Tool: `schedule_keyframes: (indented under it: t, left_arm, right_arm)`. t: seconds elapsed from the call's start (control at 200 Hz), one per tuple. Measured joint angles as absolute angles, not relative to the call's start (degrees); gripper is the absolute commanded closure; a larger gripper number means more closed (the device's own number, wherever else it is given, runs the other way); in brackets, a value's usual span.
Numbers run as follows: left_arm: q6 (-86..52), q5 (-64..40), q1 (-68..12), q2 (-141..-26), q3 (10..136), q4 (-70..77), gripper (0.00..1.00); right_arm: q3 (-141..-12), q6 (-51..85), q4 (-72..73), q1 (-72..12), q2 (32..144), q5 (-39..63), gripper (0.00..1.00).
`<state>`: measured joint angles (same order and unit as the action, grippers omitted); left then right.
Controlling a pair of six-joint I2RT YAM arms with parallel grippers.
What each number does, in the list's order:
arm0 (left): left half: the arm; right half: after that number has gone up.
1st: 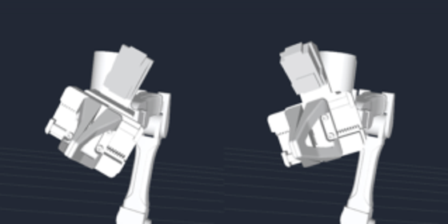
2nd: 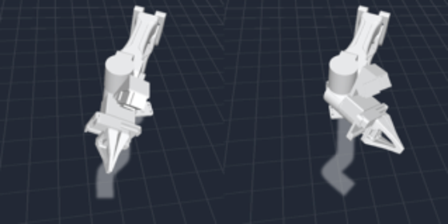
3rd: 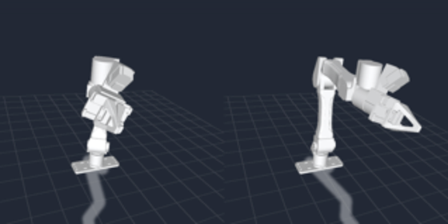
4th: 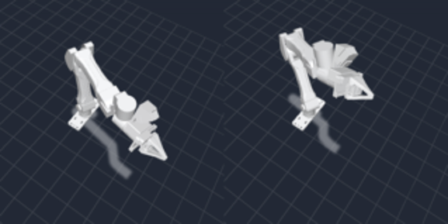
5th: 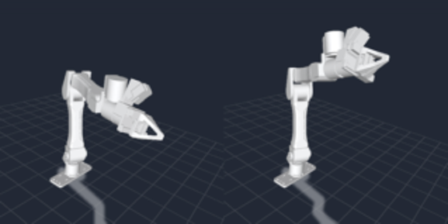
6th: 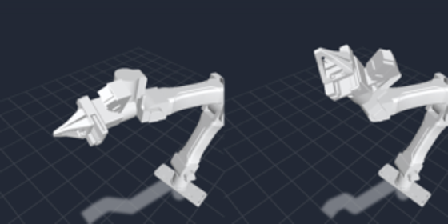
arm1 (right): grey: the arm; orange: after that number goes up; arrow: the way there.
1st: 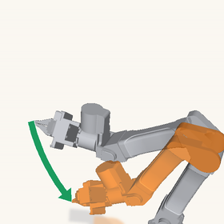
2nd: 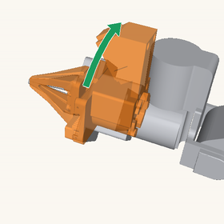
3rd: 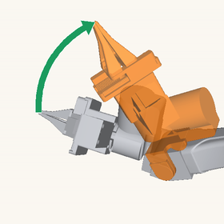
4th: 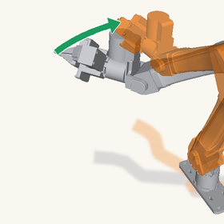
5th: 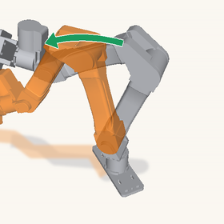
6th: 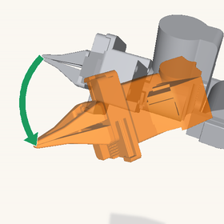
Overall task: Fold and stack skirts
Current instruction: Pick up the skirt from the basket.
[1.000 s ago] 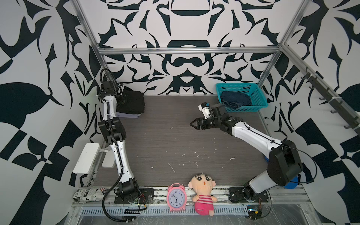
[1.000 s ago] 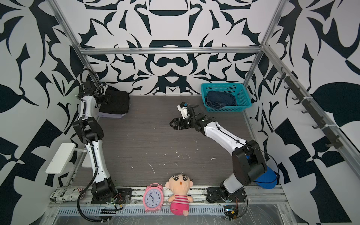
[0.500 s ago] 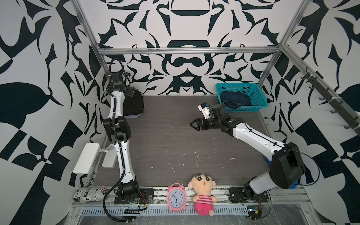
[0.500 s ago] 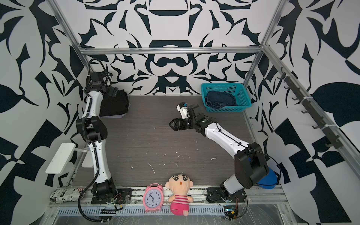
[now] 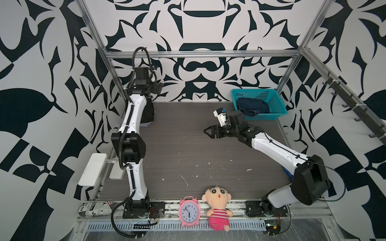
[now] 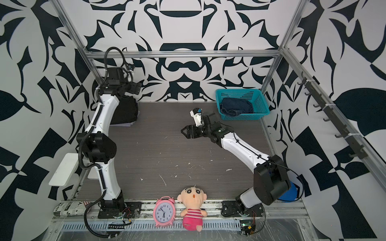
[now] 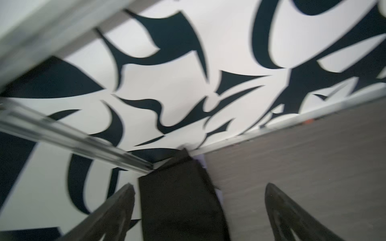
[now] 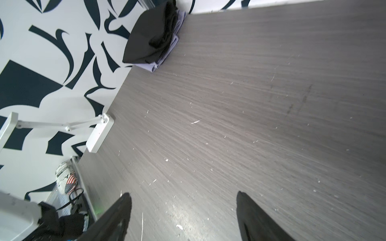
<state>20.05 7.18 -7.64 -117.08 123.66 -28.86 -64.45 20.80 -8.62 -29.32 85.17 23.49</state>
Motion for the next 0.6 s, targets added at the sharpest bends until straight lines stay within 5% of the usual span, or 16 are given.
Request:
schedule_keyframes:
  t: [0.335, 0.6]
  left_arm:
    - [5.19, 10.2, -34.54, -106.83, 97.01, -13.41, 0.0]
    - [-6.07, 10.24, -40.1, -108.42, 92.84, -5.93, 0.04]
  right_arm:
    - [-70.48, 19.64, -10.33, -25.78, 86.32, 13.37, 0.14]
    - [-77.41, 18.85, -14.7, -19.18, 89.25, 5.85, 0.09]
